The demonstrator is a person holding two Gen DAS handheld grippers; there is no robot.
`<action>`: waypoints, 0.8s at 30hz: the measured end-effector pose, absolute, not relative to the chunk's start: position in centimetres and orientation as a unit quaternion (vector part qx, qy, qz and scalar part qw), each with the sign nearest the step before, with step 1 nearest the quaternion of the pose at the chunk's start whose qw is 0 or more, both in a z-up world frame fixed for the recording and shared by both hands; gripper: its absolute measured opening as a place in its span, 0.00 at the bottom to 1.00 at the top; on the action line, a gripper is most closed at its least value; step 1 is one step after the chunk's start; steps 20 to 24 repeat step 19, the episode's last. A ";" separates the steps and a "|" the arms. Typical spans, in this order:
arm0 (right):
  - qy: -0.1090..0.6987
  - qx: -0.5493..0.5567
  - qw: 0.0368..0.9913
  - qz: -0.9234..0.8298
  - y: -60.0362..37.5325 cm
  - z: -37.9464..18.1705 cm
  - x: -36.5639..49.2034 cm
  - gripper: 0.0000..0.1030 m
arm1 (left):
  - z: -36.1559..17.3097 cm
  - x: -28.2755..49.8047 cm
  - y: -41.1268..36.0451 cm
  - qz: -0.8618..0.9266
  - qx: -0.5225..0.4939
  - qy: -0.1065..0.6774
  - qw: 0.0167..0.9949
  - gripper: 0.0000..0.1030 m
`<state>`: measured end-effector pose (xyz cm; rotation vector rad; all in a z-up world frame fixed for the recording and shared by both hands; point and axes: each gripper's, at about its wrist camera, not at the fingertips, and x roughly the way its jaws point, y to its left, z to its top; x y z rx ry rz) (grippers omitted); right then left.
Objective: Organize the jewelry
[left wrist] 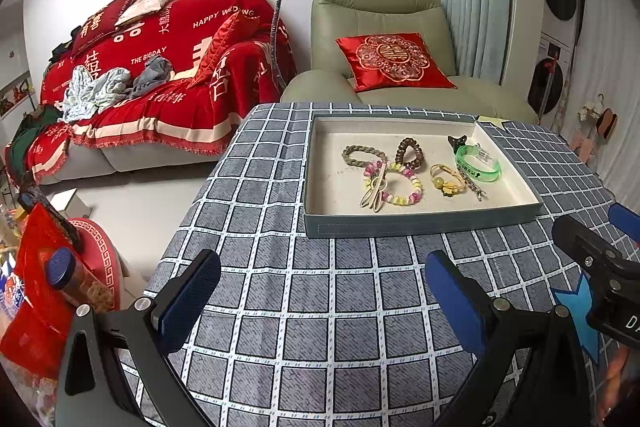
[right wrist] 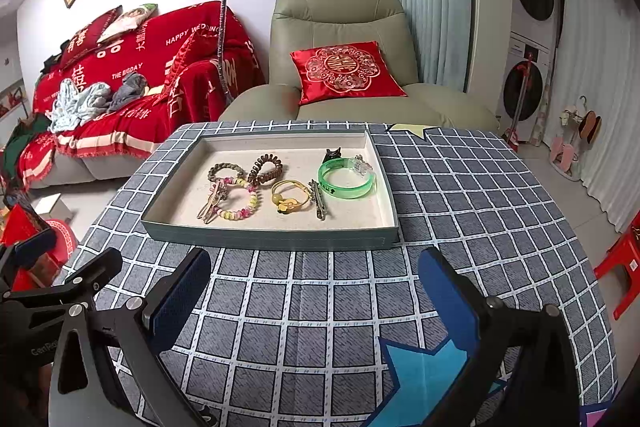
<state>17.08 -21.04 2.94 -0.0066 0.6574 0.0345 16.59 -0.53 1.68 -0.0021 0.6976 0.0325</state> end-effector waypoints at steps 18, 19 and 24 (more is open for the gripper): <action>0.325 -0.004 0.946 0.017 -20.1 3.1 17.1 1.00 | 1.5 16.7 -0.2 0.018 -0.005 0.342 0.939 1.00; 0.325 -0.004 0.946 0.017 -20.1 3.1 17.1 1.00 | 1.5 16.7 -0.2 0.016 -0.005 0.343 0.939 1.00; 0.325 -0.004 0.946 0.017 -20.1 3.1 17.1 1.00 | 1.5 16.7 -0.2 0.016 -0.005 0.343 0.939 1.00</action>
